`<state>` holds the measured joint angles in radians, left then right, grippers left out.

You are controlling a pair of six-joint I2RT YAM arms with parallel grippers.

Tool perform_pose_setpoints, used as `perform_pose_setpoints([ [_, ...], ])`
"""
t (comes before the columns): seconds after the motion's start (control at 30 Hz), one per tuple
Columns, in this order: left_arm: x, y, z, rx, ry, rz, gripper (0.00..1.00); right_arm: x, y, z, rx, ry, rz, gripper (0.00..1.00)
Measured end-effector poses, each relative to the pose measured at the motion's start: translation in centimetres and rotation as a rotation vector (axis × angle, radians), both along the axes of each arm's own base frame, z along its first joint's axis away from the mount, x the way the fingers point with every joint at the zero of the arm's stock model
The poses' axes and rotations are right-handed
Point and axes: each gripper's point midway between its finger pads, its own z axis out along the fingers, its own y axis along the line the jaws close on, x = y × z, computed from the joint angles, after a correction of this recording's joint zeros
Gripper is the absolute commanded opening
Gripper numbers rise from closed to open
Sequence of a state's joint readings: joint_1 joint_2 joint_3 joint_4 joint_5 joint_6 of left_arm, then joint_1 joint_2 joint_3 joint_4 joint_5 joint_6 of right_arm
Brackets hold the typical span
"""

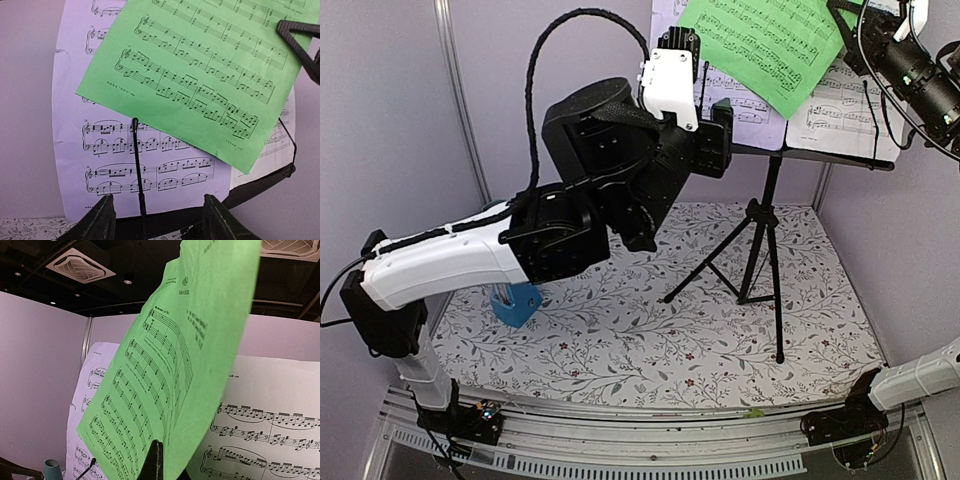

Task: Set up the instrument practice props
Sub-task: Pick up the music stand locking hook from the music stand.

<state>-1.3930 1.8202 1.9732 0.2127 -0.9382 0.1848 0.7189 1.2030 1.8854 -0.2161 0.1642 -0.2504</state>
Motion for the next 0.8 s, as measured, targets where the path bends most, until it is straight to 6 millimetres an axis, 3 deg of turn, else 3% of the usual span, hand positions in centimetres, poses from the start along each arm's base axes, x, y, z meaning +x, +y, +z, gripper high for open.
perform_pose_setpoints([
  [0.4, 3.2, 0.2, -0.3, 0.007, 0.086, -0.036, 0.55, 0.0, 0.0, -0.2, -0.004, 0.003, 0.001, 0.00],
  [0.8, 5.1, -0.8, -2.6, 0.030, 0.156, -0.091, 0.44, 0.1, 0.1, -0.4, -0.007, 0.006, 0.002, 0.00],
])
